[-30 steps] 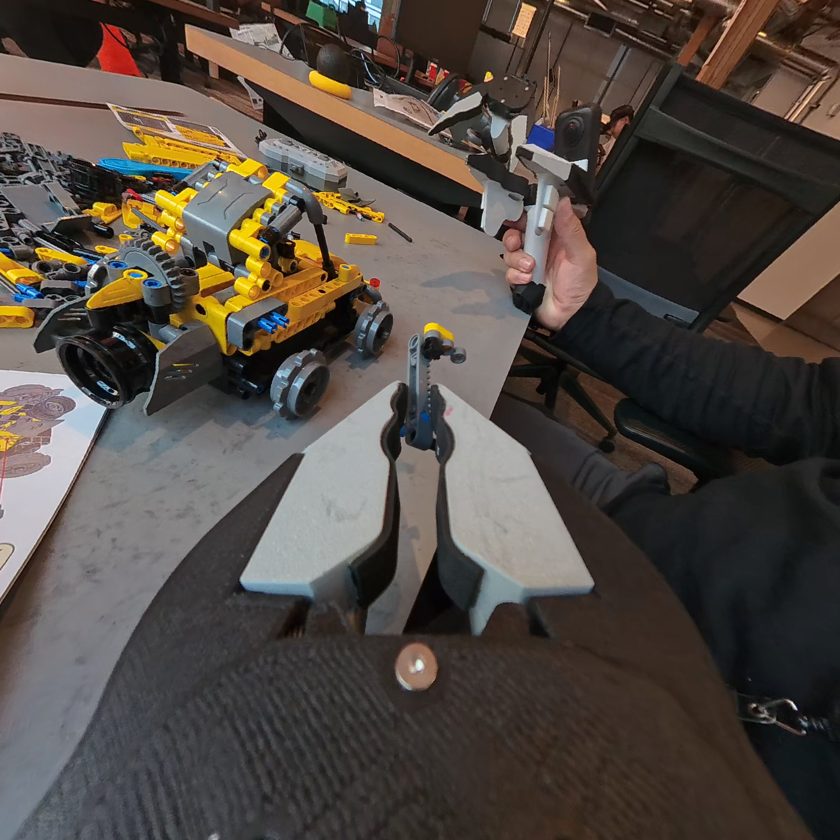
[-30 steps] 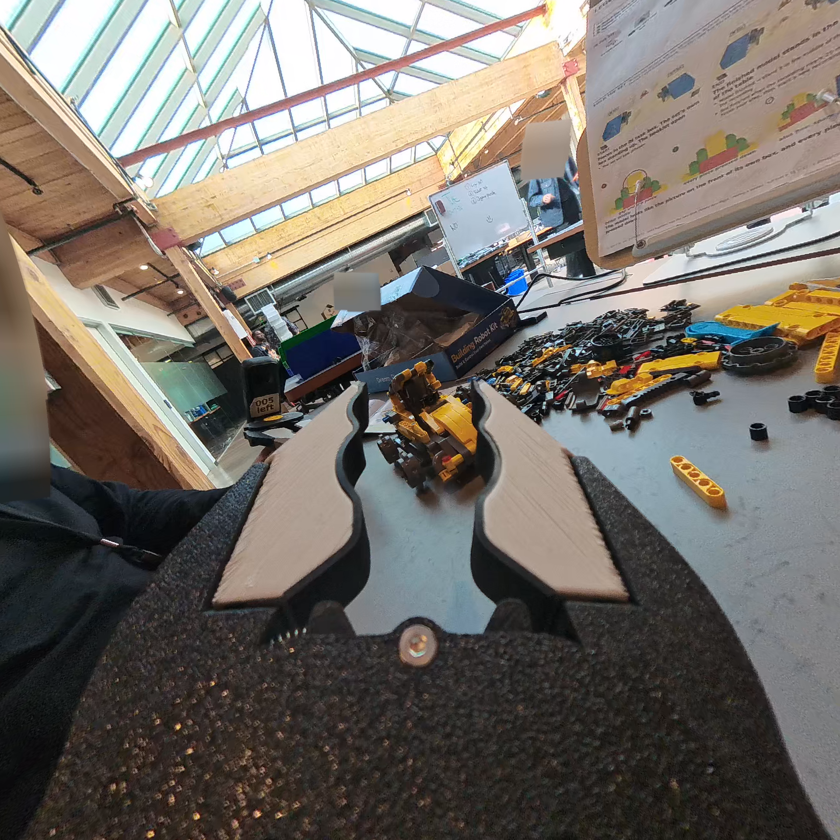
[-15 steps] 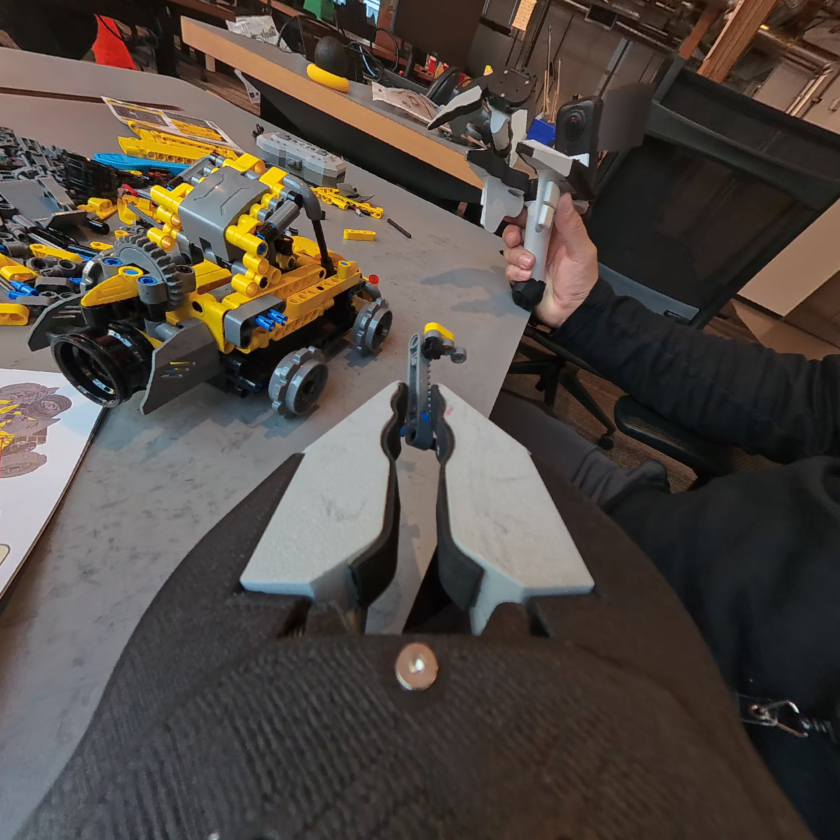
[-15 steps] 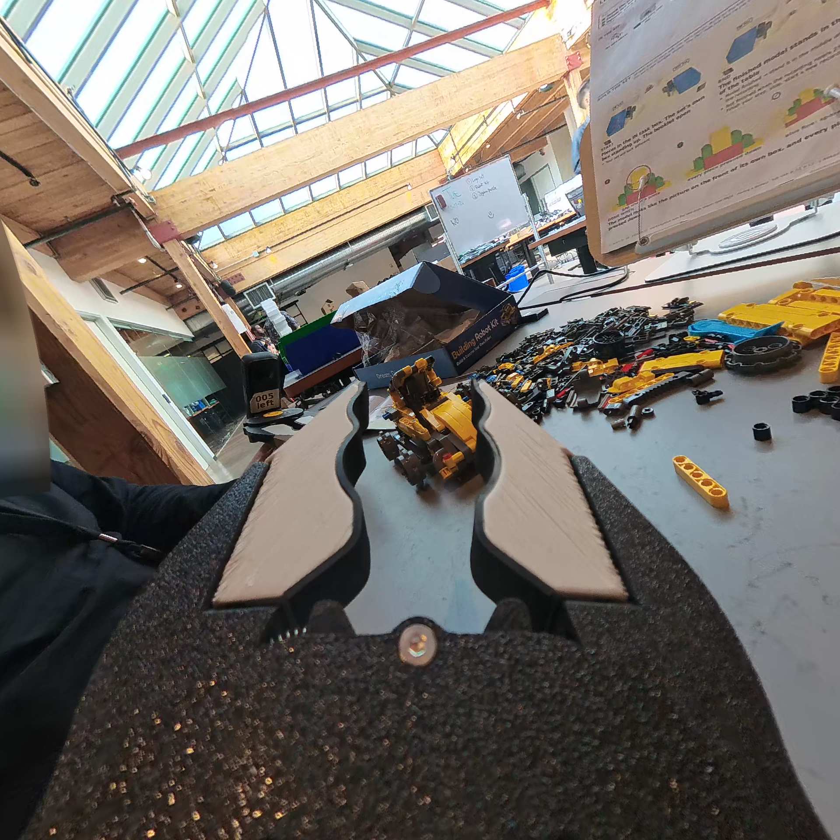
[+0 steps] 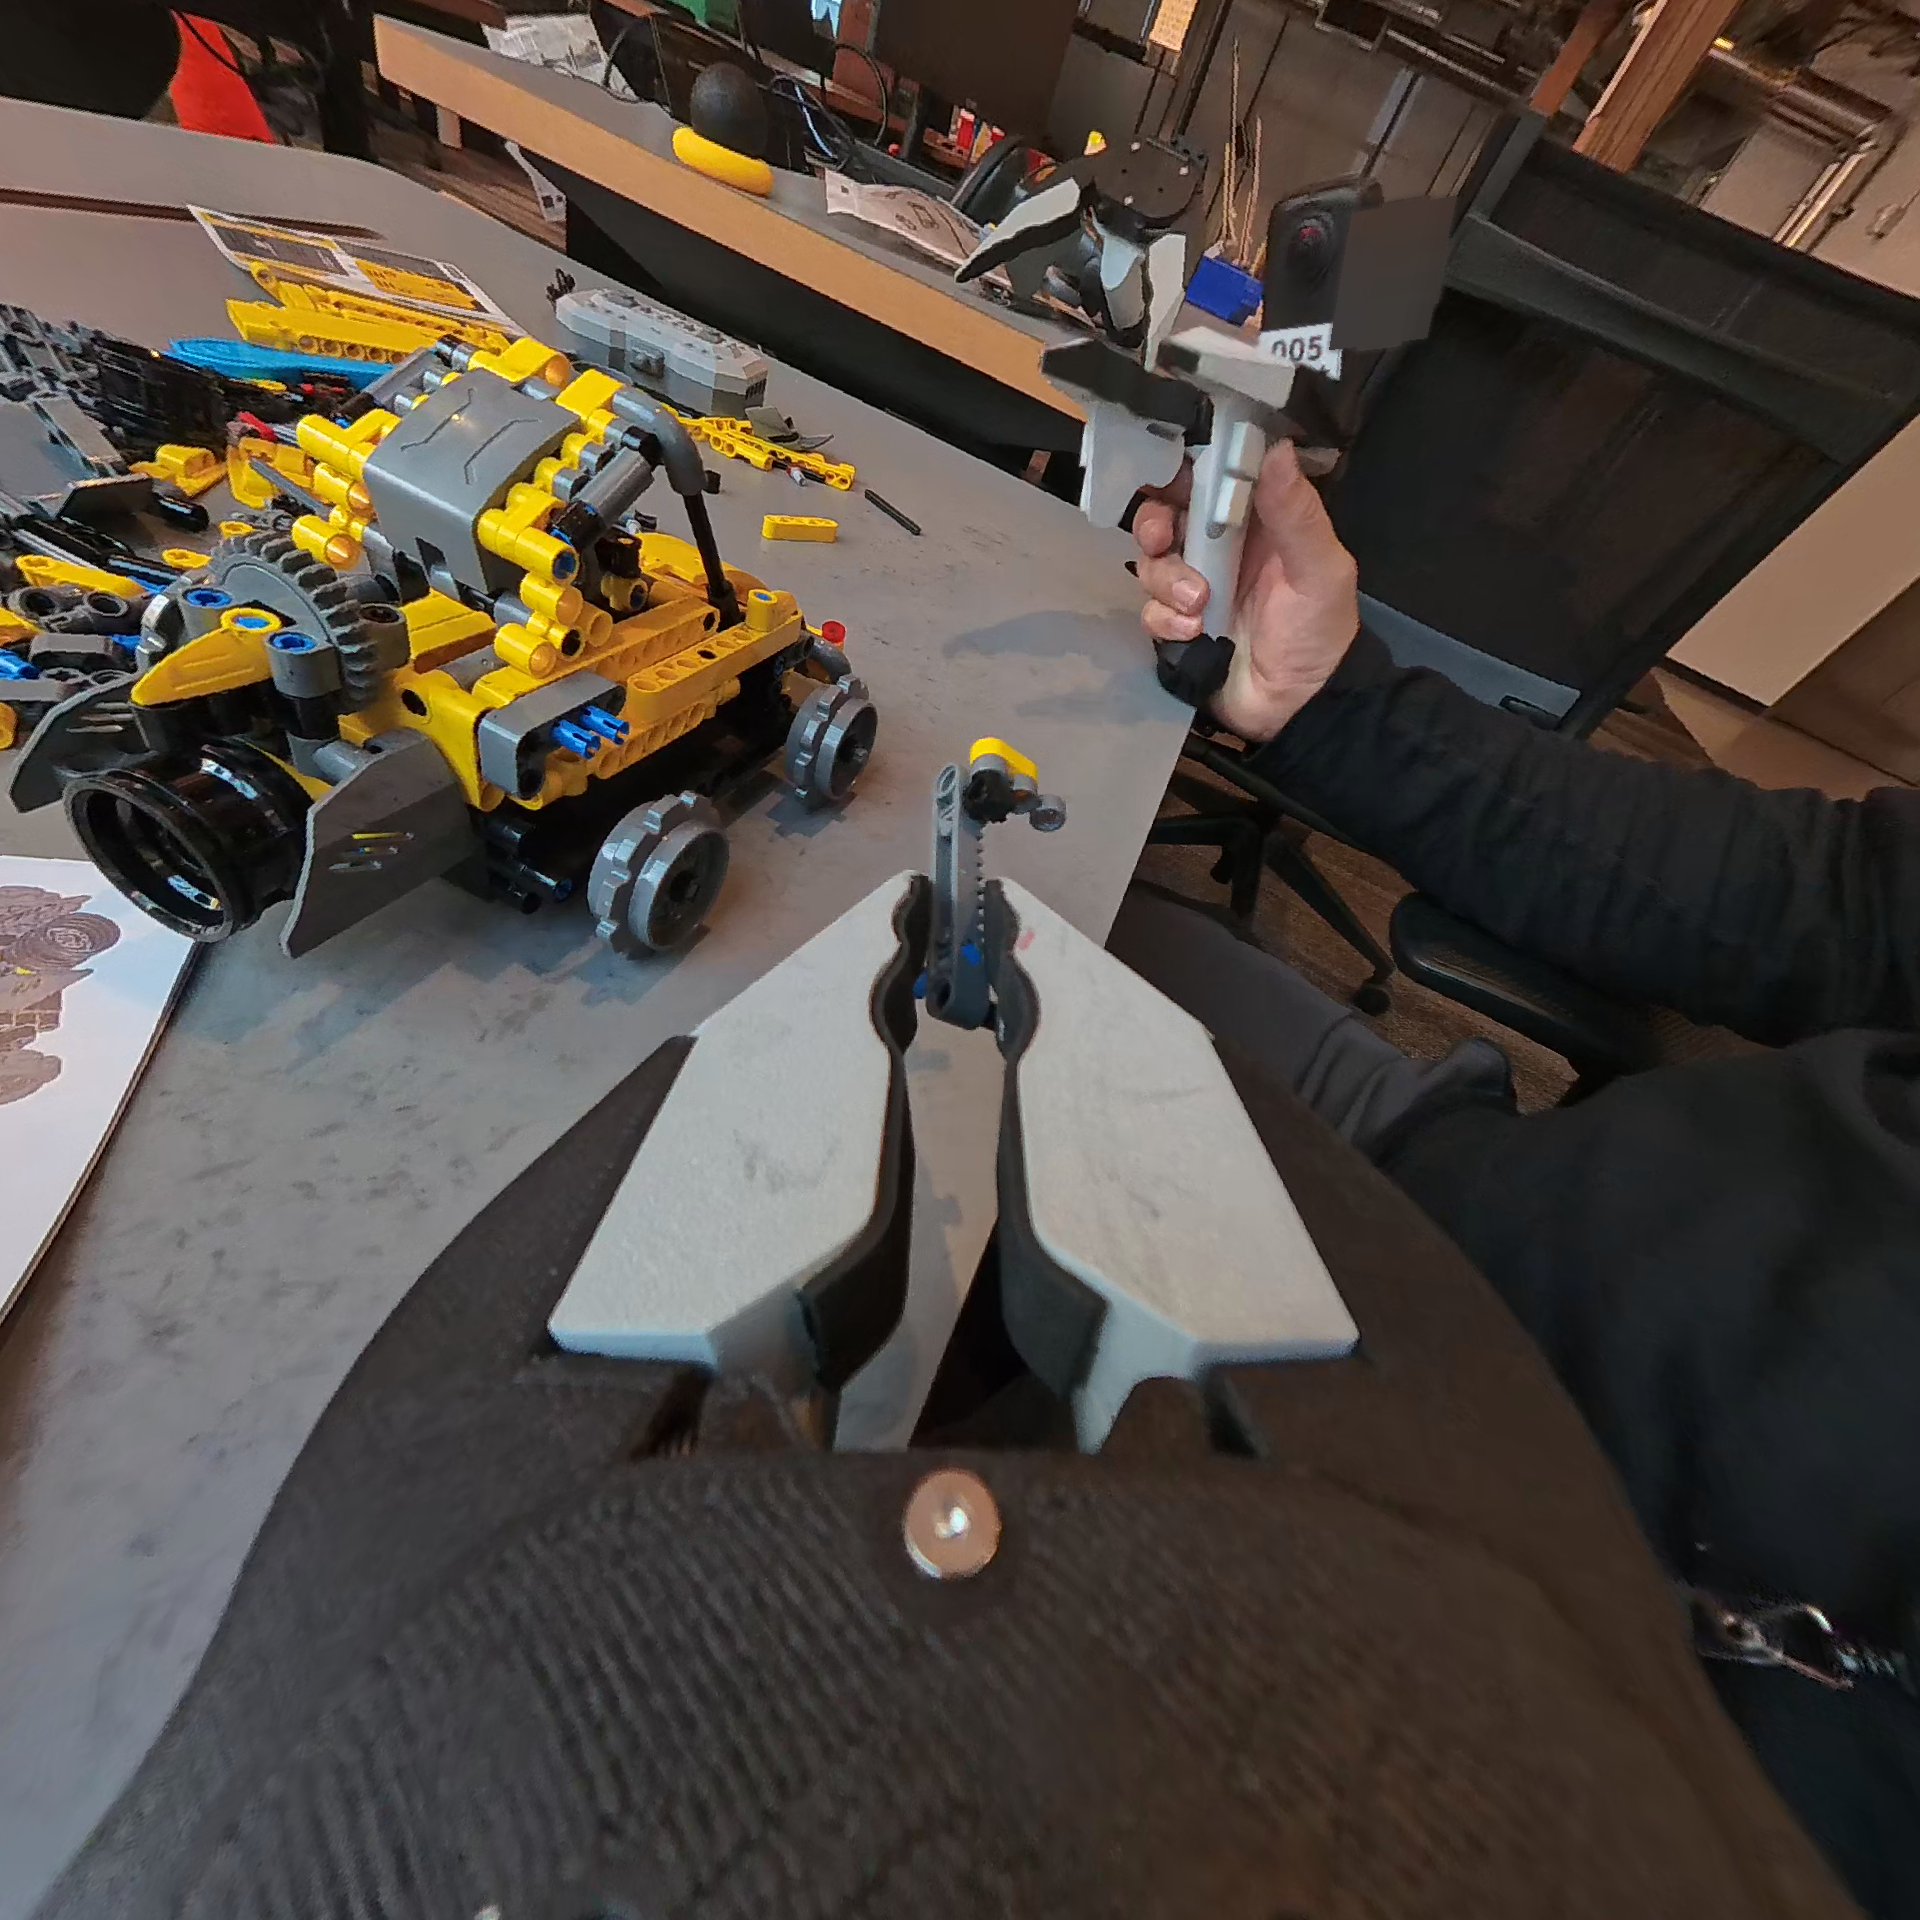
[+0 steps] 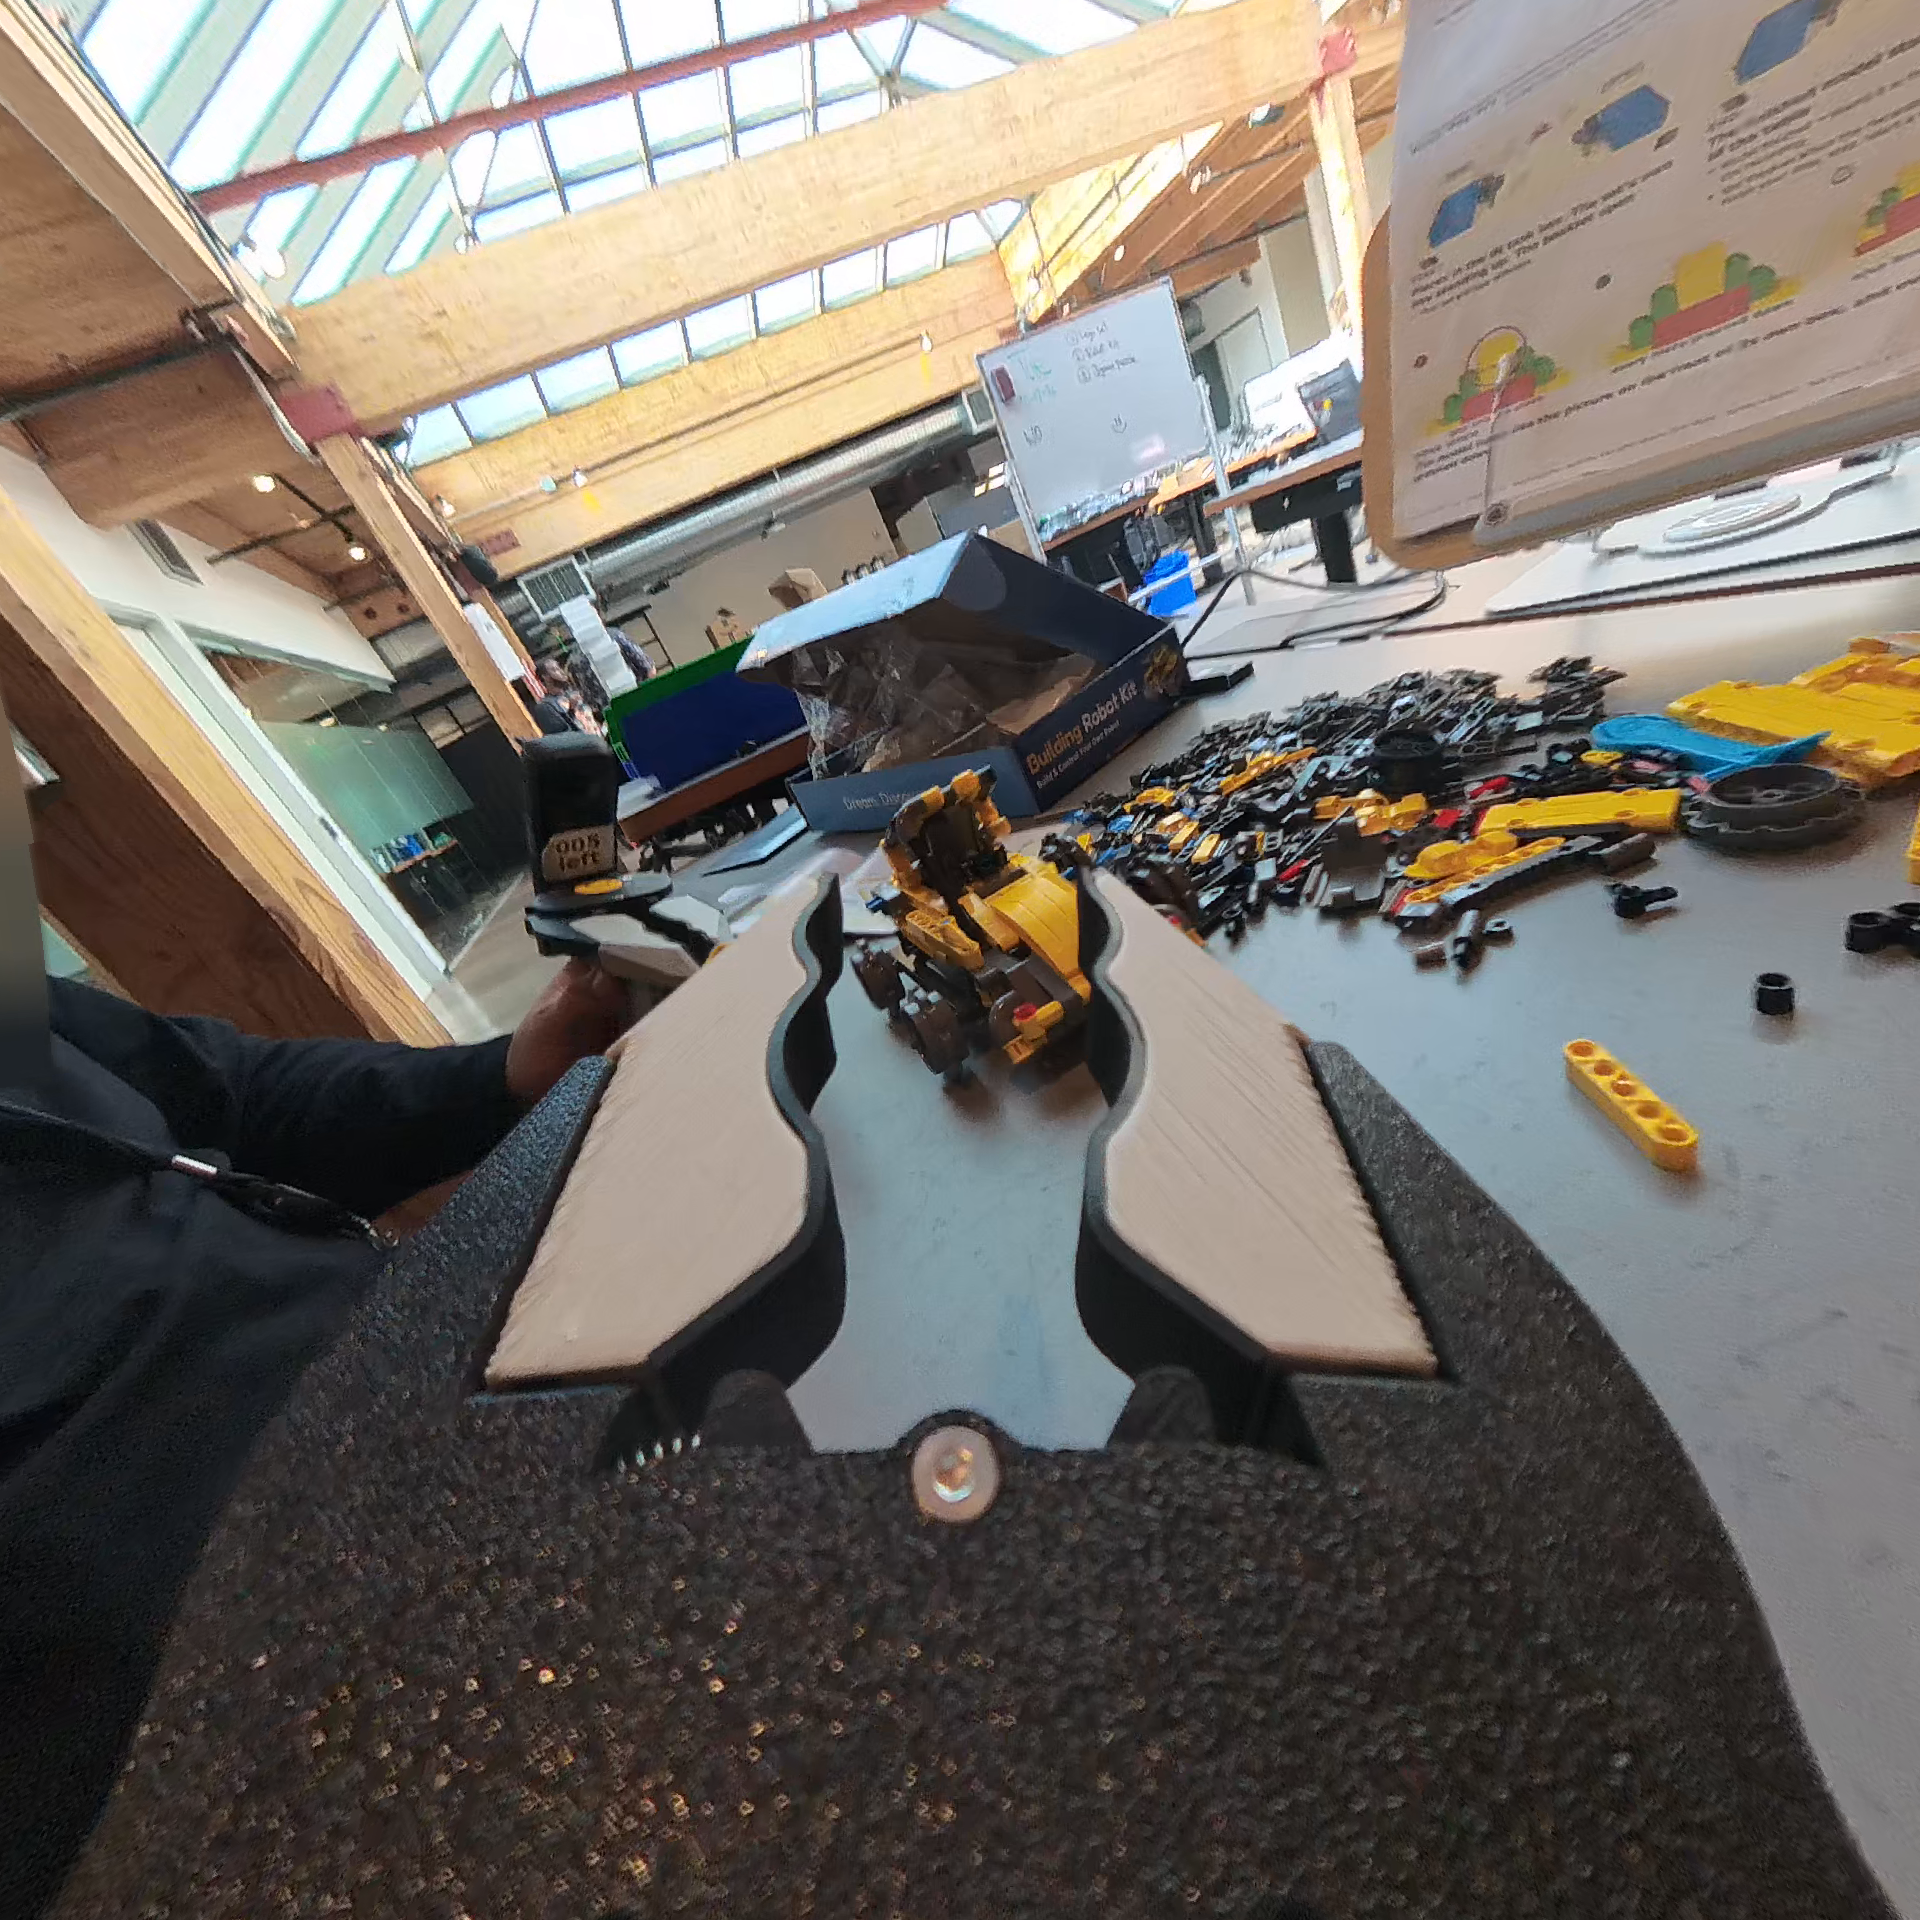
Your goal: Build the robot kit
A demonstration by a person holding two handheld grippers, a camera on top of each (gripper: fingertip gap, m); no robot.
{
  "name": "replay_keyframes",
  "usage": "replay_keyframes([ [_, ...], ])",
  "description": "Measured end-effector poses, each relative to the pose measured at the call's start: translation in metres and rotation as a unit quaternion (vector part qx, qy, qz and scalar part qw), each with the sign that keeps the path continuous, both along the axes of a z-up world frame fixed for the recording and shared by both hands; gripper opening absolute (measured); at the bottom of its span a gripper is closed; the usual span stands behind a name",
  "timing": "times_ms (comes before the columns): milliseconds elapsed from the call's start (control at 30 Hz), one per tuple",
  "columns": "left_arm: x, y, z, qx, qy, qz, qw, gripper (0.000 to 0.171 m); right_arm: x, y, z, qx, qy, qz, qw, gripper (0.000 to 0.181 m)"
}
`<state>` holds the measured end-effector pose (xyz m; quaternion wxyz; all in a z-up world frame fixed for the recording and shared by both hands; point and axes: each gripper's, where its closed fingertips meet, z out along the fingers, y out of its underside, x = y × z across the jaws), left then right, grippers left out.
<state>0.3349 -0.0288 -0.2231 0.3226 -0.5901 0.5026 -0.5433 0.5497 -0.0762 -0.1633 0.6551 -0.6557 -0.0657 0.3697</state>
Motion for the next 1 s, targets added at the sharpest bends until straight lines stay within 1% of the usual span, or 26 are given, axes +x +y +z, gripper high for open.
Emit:
replay_keyframes([
  [133, -0.002, -0.002, 0.004, -0.019, -0.009, -0.015, 1.0, 0.008, -0.042, 0.004, -0.011, -0.035, -0.043, 0.039, 0.998, 0.044],
  [167, -0.002, -0.003, 0.005, -0.03, -0.007, -0.024, 0.999, 0.008, -0.055, 0.006, -0.015, -0.048, -0.063, 0.047, 0.996, 0.044],
  [267, -0.002, -0.007, 0.003, -0.059, 0.004, -0.051, 0.997, 0.007, -0.107, 0.005, -0.025, -0.068, -0.132, 0.1, 0.984, 0.043],
  [333, -0.002, -0.011, 0.0, -0.059, 0.018, -0.066, 0.996, 0.007, -0.14, 0.003, -0.029, -0.081, -0.178, 0.135, 0.971, 0.043],
  [400, 0.0, -0.015, -0.007, -0.035, 0.039, -0.073, 0.996, 0.007, -0.173, -0.003, -0.027, -0.087, -0.228, 0.173, 0.954, 0.042],
  [500, 0.003, -0.026, -0.019, 0.012, 0.074, -0.091, 0.993, 0.007, -0.201, -0.003, -0.034, -0.103, -0.338, 0.182, 0.918, 0.032],
  [567, 0.005, -0.031, -0.025, 0.037, 0.088, -0.097, 0.991, 0.008, -0.211, 0.0, -0.044, -0.111, -0.41, 0.178, 0.888, 0.029],
  [667, 0.005, -0.038, -0.031, 0.063, 0.101, -0.105, 0.987, 0.007, -0.213, 0.007, -0.063, -0.122, -0.508, 0.168, 0.836, 0.016],
  [733, 0.006, -0.041, -0.033, 0.067, 0.101, -0.11, 0.986, 0.008, -0.213, 0.007, -0.079, -0.139, -0.555, 0.173, 0.801, 0.005],
  [767, 0.006, -0.042, -0.033, 0.065, 0.102, -0.113, 0.986, 0.007, -0.215, 0.006, -0.084, -0.142, -0.57, 0.178, 0.789, 0.005],
  [867, 0.007, -0.041, -0.04, 0.074, 0.122, -0.105, 0.984, 0.008, -0.216, 0.007, -0.096, -0.151, -0.604, 0.177, 0.762, 0.007],
  [933, 0.007, -0.04, -0.041, 0.088, 0.125, -0.1, 0.983, 0.007, -0.216, 0.008, -0.098, -0.155, -0.616, 0.175, 0.752, 0.006],
  [1000, 0.006, -0.041, -0.041, 0.088, 0.124, -0.103, 0.983, 0.007, -0.216, 0.009, -0.096, -0.148, -0.631, 0.167, 0.743, 0.011],
])
